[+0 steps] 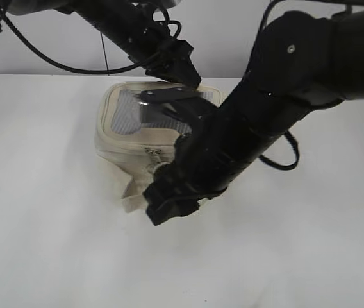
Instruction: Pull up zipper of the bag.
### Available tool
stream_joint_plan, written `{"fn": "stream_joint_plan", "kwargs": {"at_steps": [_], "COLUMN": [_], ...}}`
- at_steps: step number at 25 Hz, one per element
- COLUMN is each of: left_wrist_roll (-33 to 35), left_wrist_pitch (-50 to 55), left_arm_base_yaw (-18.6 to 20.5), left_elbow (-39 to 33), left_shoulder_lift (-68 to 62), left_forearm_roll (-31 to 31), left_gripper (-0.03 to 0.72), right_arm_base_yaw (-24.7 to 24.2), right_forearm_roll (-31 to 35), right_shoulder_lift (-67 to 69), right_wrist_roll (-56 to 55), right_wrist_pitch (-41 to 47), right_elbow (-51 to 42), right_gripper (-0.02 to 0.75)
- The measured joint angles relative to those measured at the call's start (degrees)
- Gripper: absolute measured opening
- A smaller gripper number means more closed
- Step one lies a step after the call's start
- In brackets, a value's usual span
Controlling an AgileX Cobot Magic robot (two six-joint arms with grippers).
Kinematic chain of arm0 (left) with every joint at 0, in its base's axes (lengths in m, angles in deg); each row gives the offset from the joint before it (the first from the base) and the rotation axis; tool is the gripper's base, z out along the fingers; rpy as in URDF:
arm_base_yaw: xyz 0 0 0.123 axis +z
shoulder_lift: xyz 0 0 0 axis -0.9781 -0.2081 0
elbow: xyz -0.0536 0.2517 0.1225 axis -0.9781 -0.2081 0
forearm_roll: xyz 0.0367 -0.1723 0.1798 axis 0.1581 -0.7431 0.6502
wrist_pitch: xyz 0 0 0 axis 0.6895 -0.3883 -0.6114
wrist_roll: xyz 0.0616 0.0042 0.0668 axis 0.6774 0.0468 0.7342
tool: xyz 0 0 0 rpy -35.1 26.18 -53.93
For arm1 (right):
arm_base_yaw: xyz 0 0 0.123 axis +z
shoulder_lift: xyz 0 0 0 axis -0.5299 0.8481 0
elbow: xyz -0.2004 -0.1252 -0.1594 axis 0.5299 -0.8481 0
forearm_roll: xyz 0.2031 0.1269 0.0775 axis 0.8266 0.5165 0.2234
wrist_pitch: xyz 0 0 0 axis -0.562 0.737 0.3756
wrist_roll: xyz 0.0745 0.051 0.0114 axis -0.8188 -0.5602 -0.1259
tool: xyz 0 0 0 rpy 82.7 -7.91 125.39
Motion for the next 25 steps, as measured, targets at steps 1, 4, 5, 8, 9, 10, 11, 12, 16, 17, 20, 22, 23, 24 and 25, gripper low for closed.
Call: {"fn": "stream_joint_plan", "kwargs": {"at_steps": [1, 4, 5, 8, 9, 10, 11, 12, 16, 17, 20, 22, 23, 24, 25], "left_wrist_roll": [-0.3, -2.0, -2.4, -3.2, -3.8, -4.5, -5.2, -6.1, -10.7, -12.0, -14.7, -16.5, -18.2, -20.2, -22.2], "left_wrist_pitch": [0.1, 0.2, 0.2, 1.1, 1.6, 2.4, 2.8, 2.8, -0.6, -2.5, -7.5, -10.3, -11.2, -11.5, -11.5], "left_arm_base_yaw": [0.2, 0.9, 1.0, 1.2, 1.2, 1.2, 1.2, 1.2, 1.2, 1.2, 1.2, 1.2, 1.2, 1.2, 1.2], "left_elbow": [0.0, 0.0, 0.0, 0.0, 0.0, -0.2, -1.0, -2.4, -14.9, -18.9, -35.1, -44.6, -49.2, -52.8, -56.7], "left_shoulder_lift": [0.1, 1.4, 2.3, 5.9, 7.6, 9.2, 11.4, 13.9, 27.3, 31.9, 47.2, 58.2, 64.3, 70.3, 75.3], "left_forearm_roll": [-0.1, 0.5, 0.6, 1.8, 2.6, 3.7, 4.9, 6.6, 15.0, 17.1, 20.5, 22.1, 23.5, 25.1, 26.7], "left_gripper": [0.241, 0.264, 0.259, 0.241, 0.238, 0.237, 0.236, 0.236, 0.236, 0.236, 0.236, 0.236, 0.236, 0.236, 0.236], "right_arm_base_yaw": [-0.3, -1.0, -1.3, -3.8, -5.0, -6.9, -9.1, -11.2, -20.8, -22.6, -24.9, -25.1, -25.1, -25.1, -25.1], "right_forearm_roll": [-4.0, -13.9, -15.9, -17.3, -17.3, -17.3, -17.3, -17.4, -19.9, -21.3, -25.9, -27.7, -28.2, -28.5, -28.7], "right_shoulder_lift": [-1.1, -5.5, -7.1, -13.0, -14.6, -16.4, -18.2, -19.7, -28.5, -31.3, -40.1, -46.8, -49.5, -52.7, -56.4], "right_wrist_roll": [-3.0, -11.5, -13.1, -15.8, -16.0, -16.2, -16.3, -16.4, -16.3, -16.3, -16.3, -16.3, -16.3, -16.3, -16.3], "right_wrist_pitch": [1.0, 2.4, 2.9, 5.1, 6.3, 8.0, 9.9, 11.7, 16.5, 17.6, 21.4, 23.2, 23.6, 23.8, 24.0], "right_elbow": [-0.2, -1.5, -2.2, -4.9, -5.9, -6.8, -7.6, -8.5, -11.7, -12.3, -14.0, -15.7, -16.9, -18.3, -19.6], "right_gripper": [0.354, 0.401, 0.407, 0.413, 0.413, 0.413, 0.414, 0.414, 0.414, 0.414, 0.414, 0.414, 0.414, 0.414, 0.414]}}
